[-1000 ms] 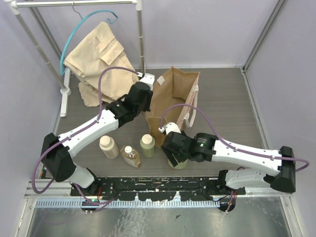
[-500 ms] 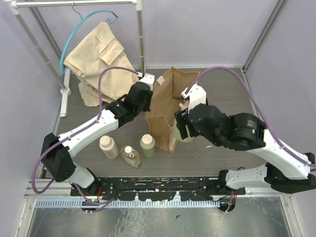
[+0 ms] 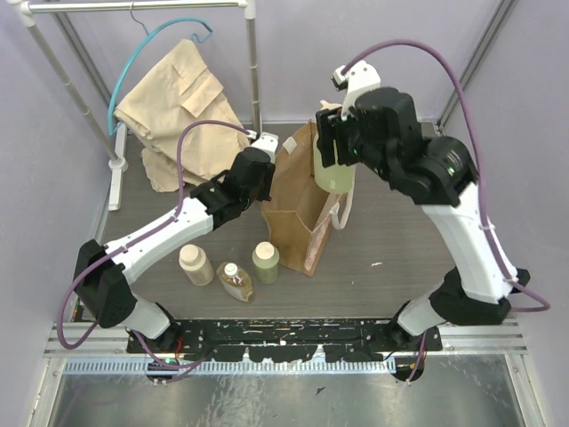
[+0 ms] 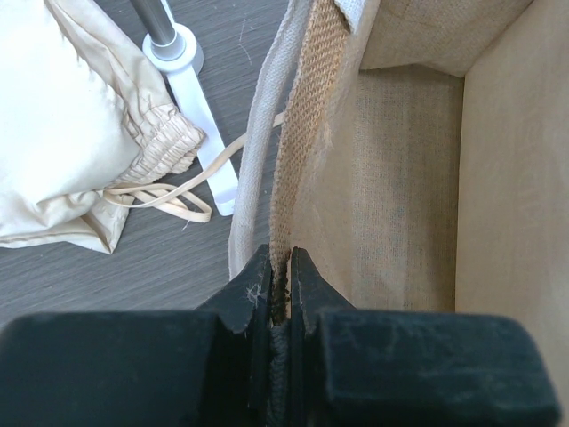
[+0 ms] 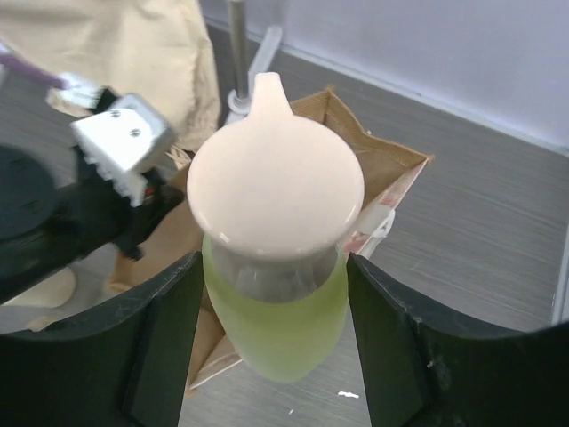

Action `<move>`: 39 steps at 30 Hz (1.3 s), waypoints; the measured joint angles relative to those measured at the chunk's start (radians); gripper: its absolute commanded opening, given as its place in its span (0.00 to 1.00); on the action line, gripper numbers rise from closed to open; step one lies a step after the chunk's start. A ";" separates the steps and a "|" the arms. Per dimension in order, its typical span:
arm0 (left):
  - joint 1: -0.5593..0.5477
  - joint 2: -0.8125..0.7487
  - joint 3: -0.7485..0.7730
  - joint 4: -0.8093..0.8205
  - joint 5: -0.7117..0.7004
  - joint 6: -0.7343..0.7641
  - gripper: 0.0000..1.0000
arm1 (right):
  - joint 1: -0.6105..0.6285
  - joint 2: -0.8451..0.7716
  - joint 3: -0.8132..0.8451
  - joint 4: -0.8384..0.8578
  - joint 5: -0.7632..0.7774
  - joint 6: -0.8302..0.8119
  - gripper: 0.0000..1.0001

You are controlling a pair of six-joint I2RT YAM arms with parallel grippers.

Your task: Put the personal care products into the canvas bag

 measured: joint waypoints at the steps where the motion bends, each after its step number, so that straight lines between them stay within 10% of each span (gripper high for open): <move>1: 0.000 0.000 0.000 0.000 0.000 0.000 0.00 | -0.046 0.015 -0.007 0.005 -0.034 -0.009 0.00; 12: 0.000 -0.023 -0.001 -0.013 0.008 0.002 0.00 | -0.438 0.284 -0.135 0.145 -0.431 -0.092 0.01; 39: 0.000 -0.051 -0.049 0.007 0.006 0.019 0.00 | -0.445 0.294 -0.700 0.674 -0.473 -0.146 0.01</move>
